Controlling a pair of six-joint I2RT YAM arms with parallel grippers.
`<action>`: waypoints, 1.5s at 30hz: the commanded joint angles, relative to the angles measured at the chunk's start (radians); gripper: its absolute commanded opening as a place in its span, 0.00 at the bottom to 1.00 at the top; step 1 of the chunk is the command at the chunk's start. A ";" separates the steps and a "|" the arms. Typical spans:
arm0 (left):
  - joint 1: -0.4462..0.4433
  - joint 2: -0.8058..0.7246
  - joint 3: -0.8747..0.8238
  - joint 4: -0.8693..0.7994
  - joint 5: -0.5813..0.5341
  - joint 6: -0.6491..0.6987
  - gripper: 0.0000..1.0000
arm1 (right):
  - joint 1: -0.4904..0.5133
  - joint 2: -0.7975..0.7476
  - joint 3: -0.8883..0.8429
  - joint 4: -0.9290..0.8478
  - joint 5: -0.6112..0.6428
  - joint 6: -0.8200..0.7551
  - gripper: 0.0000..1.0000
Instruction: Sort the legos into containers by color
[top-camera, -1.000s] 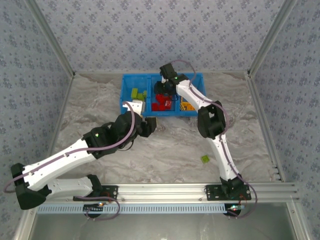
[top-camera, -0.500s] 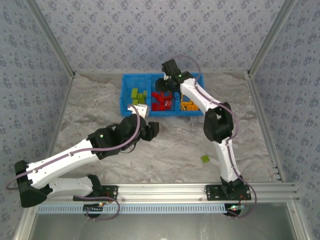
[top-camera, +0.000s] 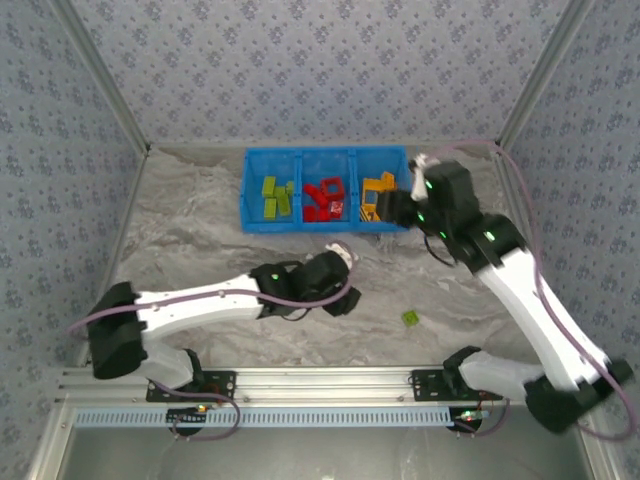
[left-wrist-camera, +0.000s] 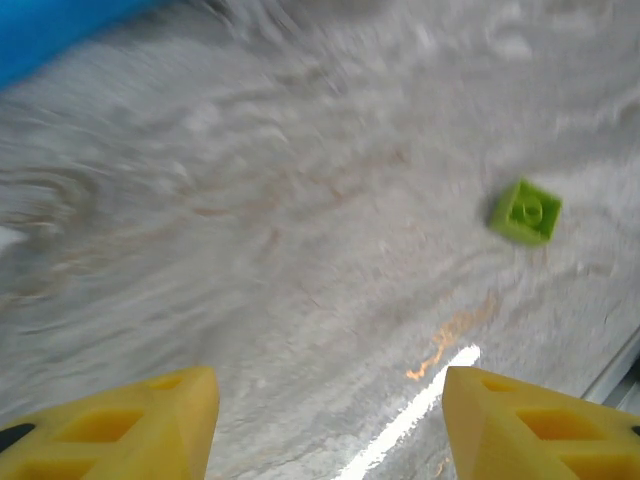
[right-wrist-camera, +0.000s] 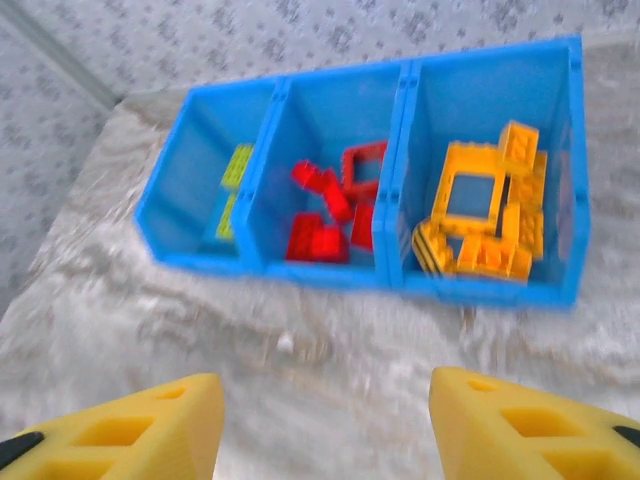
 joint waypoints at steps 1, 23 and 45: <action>-0.023 0.097 0.074 0.088 0.115 0.097 0.62 | 0.003 -0.175 -0.064 -0.242 -0.112 0.026 0.61; -0.111 0.777 0.669 -0.092 0.140 0.307 0.66 | 0.000 -0.448 0.041 -0.393 -0.292 0.120 0.73; 0.022 0.378 0.355 -0.014 -0.017 0.172 0.23 | 0.002 -0.417 -0.043 -0.162 -0.477 0.063 0.72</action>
